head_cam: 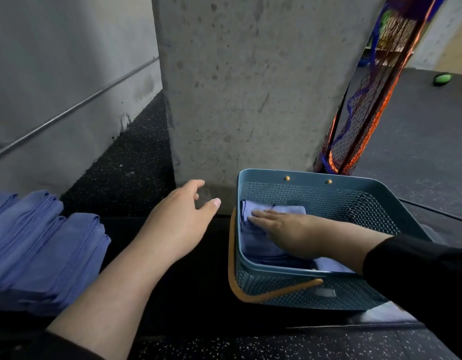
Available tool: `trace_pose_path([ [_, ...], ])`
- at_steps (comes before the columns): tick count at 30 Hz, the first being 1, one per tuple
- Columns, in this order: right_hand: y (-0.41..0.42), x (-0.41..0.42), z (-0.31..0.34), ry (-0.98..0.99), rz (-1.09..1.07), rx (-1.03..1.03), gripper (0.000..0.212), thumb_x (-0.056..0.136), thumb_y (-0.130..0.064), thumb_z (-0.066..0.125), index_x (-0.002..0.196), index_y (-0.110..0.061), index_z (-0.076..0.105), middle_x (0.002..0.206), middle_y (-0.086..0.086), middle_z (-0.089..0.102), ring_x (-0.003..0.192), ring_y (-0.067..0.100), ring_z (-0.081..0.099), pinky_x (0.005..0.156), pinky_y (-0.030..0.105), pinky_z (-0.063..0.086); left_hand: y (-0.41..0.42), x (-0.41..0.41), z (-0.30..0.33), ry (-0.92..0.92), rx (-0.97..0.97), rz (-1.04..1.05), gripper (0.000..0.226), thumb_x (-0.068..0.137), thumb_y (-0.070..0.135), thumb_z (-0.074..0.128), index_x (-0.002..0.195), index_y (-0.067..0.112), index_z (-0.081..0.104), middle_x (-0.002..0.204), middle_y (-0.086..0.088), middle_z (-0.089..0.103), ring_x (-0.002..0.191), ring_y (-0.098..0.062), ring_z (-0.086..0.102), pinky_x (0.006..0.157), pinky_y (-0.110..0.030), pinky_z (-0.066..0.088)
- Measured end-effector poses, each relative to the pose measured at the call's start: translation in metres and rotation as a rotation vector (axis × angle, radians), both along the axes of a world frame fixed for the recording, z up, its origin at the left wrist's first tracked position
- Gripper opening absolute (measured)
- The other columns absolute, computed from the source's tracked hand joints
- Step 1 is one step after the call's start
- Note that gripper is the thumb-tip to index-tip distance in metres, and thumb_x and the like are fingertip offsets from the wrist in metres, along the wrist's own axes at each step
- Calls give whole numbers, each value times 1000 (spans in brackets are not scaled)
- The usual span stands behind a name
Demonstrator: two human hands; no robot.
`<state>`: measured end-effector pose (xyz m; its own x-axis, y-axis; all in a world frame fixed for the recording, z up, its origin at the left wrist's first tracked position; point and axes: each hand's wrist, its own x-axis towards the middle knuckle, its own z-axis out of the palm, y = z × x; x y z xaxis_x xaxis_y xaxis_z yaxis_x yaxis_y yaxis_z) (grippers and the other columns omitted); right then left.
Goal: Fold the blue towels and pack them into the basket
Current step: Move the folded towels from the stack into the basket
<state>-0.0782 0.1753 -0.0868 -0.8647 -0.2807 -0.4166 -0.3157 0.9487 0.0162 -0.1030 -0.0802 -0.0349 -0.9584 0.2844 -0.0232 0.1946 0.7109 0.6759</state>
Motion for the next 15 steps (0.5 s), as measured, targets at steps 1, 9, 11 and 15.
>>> trace_pose_path([
  [1, -1, -1, 4, 0, -19, -13, 56, 110, -25, 32, 161, -22, 9, 169, -1, 5, 154, 17, 14, 121, 26, 14, -3, 0, 1, -1, 6, 1, 59, 98, 52, 52, 152, 35, 35, 140, 10, 51, 118, -13, 55, 102, -42, 49],
  [9, -41, -10, 91, 587, -253, -527, 23, 102, -30, 53, 94, -18, 71, 78, -3, 72, 64, 5, 63, 67, 21, 48, -56, -20, 7, 118, 64, 185, 33, 103, 33, 50, 135, 30, 56, 118, 11, 62, 104, -14, 59, 89, -37, 49],
  [11, -76, -12, 114, 686, -284, -776, 25, 100, -28, 55, 84, -18, 70, 70, -1, 71, 61, 7, 65, 69, 30, 54, -85, -28, 7, 199, 97, 315, 25, 103, 24, 49, 123, 29, 63, 111, 7, 67, 97, -15, 61, 84, -36, 49],
  [15, -162, -12, 124, 646, -241, -932, 26, 98, -37, 57, 78, -23, 67, 68, -1, 70, 63, 14, 67, 67, 34, 56, -145, -36, -2, 198, 112, 460, 28, 99, 16, 47, 98, 39, 62, 103, 3, 72, 93, -21, 65, 87, -42, 53],
])
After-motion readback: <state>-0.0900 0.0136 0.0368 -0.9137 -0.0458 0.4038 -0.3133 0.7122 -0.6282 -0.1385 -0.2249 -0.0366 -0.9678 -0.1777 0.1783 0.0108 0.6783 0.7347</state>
